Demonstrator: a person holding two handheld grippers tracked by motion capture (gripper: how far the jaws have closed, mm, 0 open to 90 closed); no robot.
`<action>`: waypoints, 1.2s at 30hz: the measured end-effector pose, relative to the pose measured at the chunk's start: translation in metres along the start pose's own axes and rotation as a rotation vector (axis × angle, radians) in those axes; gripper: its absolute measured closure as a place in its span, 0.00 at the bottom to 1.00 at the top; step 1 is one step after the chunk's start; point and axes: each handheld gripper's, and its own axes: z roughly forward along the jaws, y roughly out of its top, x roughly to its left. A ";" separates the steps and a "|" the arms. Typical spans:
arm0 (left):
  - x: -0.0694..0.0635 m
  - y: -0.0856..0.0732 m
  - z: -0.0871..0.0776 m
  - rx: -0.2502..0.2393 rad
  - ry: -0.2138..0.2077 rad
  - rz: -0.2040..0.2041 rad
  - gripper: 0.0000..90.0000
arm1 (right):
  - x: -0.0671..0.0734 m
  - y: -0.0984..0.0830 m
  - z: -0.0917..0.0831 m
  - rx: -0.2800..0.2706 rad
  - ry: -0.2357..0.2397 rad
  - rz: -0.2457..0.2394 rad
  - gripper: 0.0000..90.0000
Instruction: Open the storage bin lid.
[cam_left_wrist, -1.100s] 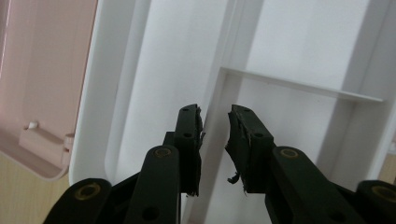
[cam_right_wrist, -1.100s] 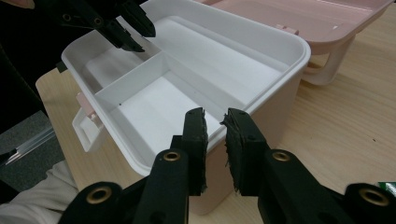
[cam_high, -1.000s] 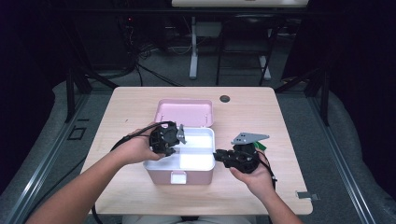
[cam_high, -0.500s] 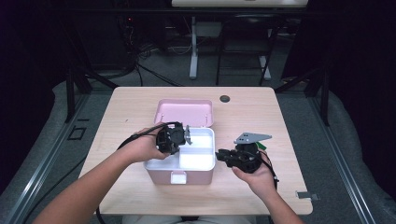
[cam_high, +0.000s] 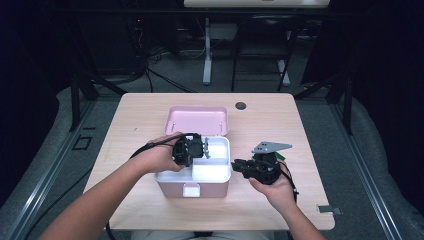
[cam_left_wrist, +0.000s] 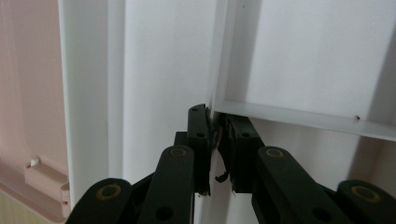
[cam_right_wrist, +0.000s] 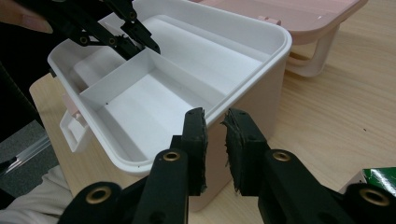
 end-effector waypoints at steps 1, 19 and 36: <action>0.000 0.000 0.000 0.001 0.001 0.015 0.91 | 0.000 0.000 0.000 -0.001 0.000 0.000 0.86; 0.000 0.001 -0.004 0.013 -0.006 0.086 0.94 | -0.007 -0.001 -0.004 -0.014 -0.010 0.022 0.86; 0.000 -0.003 -0.034 -0.011 0.045 0.071 0.99 | -0.013 0.002 -0.011 -0.025 -0.020 0.035 0.86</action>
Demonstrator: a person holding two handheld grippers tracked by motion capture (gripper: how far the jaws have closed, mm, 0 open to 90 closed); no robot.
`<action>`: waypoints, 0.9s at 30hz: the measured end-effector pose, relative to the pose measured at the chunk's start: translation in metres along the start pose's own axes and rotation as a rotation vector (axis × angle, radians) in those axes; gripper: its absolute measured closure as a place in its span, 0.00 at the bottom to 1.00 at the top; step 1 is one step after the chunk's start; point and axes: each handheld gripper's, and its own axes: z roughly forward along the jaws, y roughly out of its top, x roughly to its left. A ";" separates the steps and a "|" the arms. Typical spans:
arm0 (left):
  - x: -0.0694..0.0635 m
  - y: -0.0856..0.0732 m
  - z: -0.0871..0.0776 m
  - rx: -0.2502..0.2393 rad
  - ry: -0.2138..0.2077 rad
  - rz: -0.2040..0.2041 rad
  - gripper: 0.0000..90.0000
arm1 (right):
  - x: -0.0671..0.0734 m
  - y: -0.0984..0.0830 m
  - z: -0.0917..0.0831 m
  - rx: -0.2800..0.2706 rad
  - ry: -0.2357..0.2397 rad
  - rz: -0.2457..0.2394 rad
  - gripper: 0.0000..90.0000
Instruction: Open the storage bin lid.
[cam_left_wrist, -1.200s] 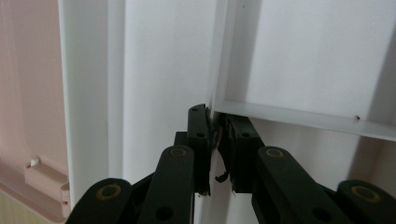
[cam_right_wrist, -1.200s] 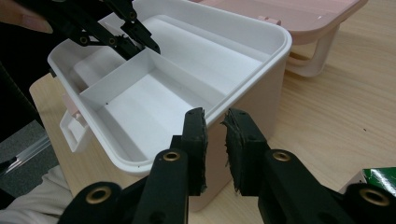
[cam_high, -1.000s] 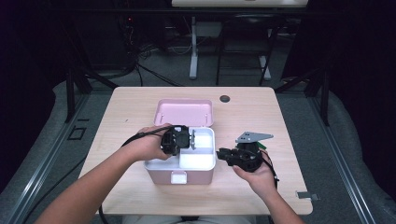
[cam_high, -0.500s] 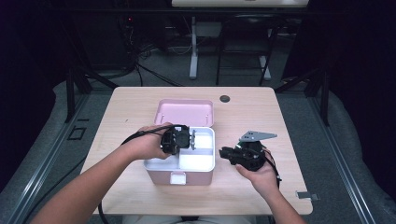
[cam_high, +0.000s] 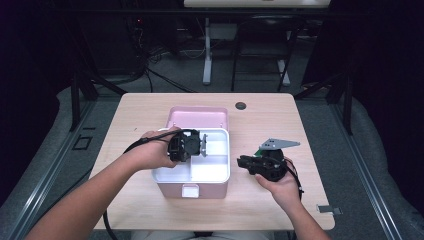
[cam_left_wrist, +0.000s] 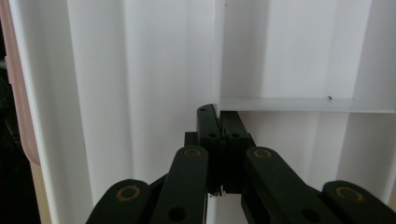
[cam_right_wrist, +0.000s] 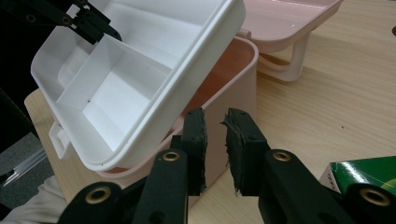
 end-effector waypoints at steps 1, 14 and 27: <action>0.000 0.000 0.000 -0.002 0.000 -0.006 0.99 | 0.000 0.000 0.000 0.000 0.001 0.002 0.86; 0.006 -0.012 -0.022 -0.013 0.023 -0.054 0.99 | -0.001 0.000 0.000 -0.004 -0.008 0.005 0.79; 0.015 -0.065 -0.026 0.057 0.019 -0.250 0.99 | -0.001 0.000 -0.002 -0.007 -0.018 0.004 0.78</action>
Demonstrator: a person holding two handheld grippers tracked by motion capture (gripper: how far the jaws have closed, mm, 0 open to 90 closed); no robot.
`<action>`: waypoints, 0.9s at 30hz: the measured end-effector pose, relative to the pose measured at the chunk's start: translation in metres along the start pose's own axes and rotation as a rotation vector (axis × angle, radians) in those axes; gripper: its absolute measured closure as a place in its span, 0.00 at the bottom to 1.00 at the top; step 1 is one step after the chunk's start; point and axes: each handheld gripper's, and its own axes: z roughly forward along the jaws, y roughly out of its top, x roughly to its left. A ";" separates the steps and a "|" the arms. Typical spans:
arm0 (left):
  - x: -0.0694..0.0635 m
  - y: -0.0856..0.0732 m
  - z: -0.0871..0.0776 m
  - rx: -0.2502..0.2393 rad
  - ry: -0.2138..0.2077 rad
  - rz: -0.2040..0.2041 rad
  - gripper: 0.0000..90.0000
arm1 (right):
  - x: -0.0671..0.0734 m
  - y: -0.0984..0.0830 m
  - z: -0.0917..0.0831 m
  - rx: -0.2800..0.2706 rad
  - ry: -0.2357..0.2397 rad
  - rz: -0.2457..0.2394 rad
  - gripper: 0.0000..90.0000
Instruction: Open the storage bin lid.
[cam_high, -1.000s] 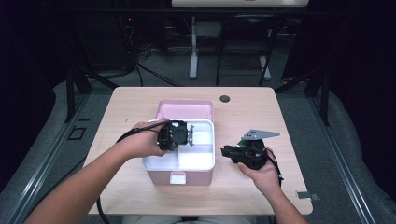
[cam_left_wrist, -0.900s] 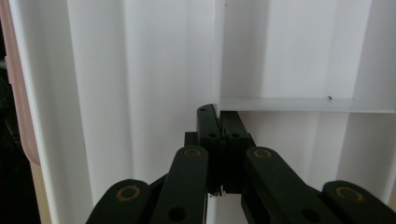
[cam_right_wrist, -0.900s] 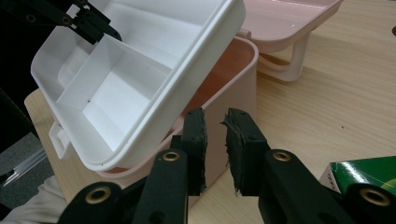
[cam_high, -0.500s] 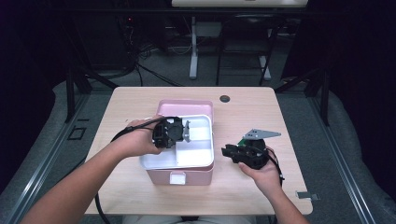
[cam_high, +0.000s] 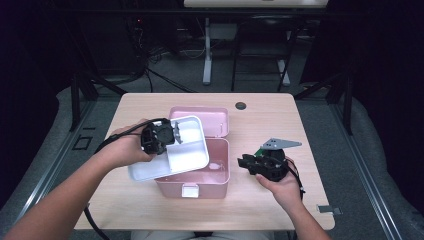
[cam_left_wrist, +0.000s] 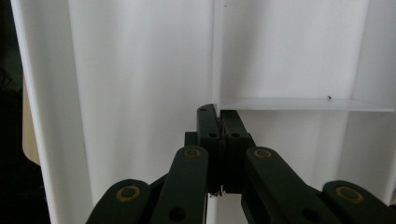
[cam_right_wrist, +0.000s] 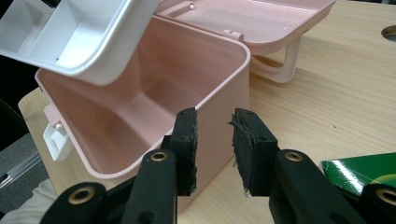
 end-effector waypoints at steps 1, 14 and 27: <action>0.001 -0.003 0.001 0.003 -0.007 -0.015 0.99 | 0.000 0.000 0.000 -0.001 0.000 0.000 0.78; 0.023 -0.060 0.002 0.007 -0.092 -0.351 0.99 | -0.001 0.001 -0.002 -0.003 -0.006 -0.002 0.76; 0.035 -0.117 0.006 0.031 -0.107 -0.537 0.99 | -0.003 0.001 -0.003 0.025 -0.018 -0.023 0.59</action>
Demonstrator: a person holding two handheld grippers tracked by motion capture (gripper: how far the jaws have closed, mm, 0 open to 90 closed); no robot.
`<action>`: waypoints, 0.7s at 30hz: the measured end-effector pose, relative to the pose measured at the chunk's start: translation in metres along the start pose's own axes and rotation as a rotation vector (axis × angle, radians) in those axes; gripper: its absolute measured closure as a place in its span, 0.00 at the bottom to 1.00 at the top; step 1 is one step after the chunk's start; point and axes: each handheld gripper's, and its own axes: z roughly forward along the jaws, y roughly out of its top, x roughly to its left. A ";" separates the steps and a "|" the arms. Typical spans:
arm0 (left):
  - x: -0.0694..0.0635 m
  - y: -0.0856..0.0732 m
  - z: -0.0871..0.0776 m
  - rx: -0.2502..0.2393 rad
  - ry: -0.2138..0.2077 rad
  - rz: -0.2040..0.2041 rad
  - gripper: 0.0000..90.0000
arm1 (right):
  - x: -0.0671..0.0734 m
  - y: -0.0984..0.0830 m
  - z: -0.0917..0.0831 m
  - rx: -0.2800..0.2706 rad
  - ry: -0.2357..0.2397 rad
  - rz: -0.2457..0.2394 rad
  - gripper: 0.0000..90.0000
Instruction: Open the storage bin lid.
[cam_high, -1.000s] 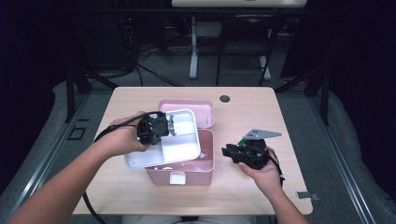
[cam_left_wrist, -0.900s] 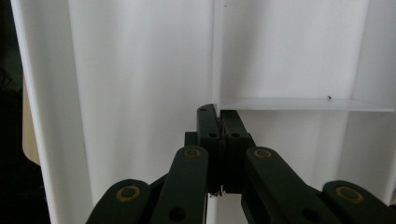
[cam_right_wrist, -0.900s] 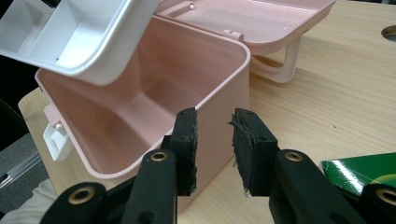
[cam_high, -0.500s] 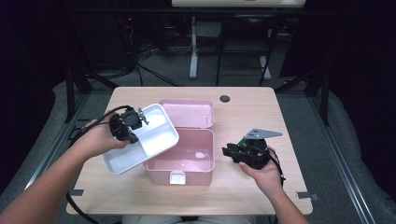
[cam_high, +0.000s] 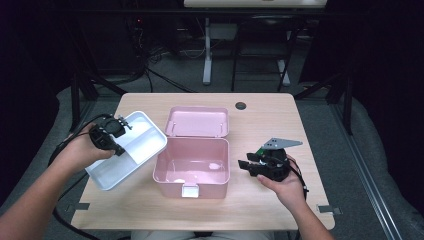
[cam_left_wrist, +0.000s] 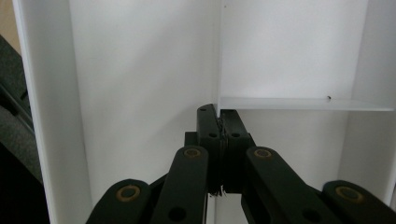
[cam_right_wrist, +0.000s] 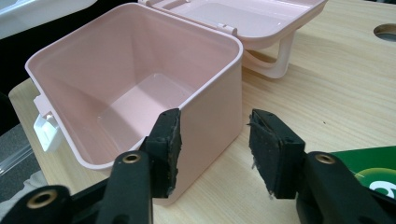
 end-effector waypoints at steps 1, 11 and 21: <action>0.002 -0.003 0.001 0.003 0.002 -0.003 0.99 | 0.000 0.001 0.000 0.000 0.004 -0.007 0.57; 0.022 -0.025 0.025 0.021 -0.033 -0.098 0.99 | -0.002 0.005 0.001 -0.019 0.002 -0.067 0.47; 0.030 -0.028 0.076 0.039 -0.053 -0.170 0.99 | -0.006 0.010 0.001 0.036 -0.062 -0.095 0.37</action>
